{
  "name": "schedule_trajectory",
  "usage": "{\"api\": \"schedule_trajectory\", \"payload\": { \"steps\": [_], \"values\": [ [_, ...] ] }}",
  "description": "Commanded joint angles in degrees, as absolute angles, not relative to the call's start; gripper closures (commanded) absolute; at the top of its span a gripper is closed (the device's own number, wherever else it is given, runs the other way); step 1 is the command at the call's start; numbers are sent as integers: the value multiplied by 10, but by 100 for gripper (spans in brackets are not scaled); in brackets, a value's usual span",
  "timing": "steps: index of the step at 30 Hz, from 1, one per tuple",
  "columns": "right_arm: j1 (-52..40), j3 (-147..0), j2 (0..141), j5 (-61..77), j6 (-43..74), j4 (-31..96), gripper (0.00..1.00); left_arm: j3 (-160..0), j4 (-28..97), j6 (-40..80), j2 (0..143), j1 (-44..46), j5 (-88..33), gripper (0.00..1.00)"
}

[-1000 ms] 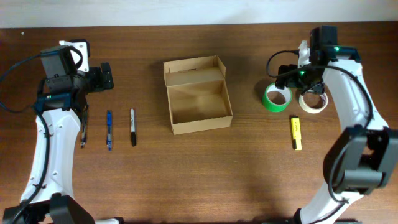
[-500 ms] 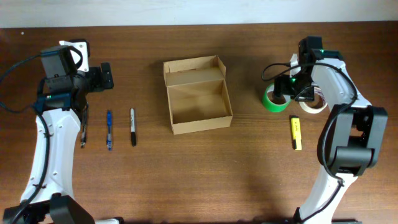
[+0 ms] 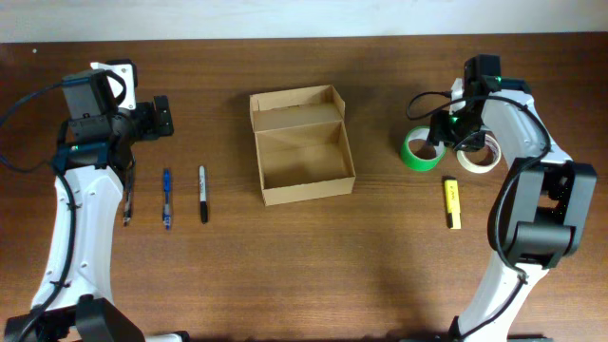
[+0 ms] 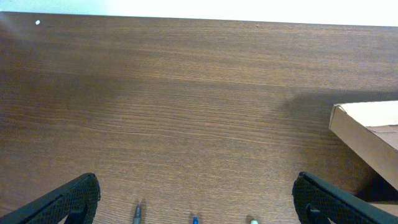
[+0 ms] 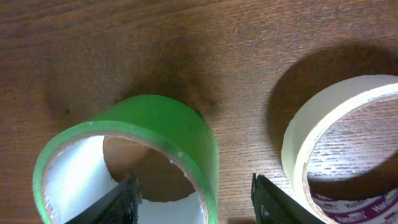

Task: Pack container
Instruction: 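Grasp the green tape roll and carry it over the box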

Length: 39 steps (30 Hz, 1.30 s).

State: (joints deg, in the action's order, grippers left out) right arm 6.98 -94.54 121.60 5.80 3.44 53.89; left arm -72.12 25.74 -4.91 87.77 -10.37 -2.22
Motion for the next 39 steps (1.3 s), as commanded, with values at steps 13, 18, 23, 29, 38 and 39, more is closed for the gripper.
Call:
{"api": "schedule_trajectory", "payload": {
  "steps": [13, 18, 23, 29, 38, 39],
  "values": [
    [72, -932, 1242, 43, 37, 532, 96, -733, 258, -44, 882, -107, -30, 1],
    [72, -942, 1239, 107, 37, 540, 96, -733, 258, -44, 882, -107, -30, 1],
    [66, -994, 1204, 144, 32, 589, 96, -733, 258, -44, 882, -107, -30, 1],
    [22, -1122, 1119, 154, -5, 688, 96, -733, 258, -44, 882, -107, -30, 1],
    [-185, -1260, 1039, 87, -128, 742, 96, -733, 258, -44, 882, -107, -30, 1],
    [-208, -1259, 1041, 68, -136, 742, 96, -733, 258, -44, 882, -107, -30, 1]
  ]
}}
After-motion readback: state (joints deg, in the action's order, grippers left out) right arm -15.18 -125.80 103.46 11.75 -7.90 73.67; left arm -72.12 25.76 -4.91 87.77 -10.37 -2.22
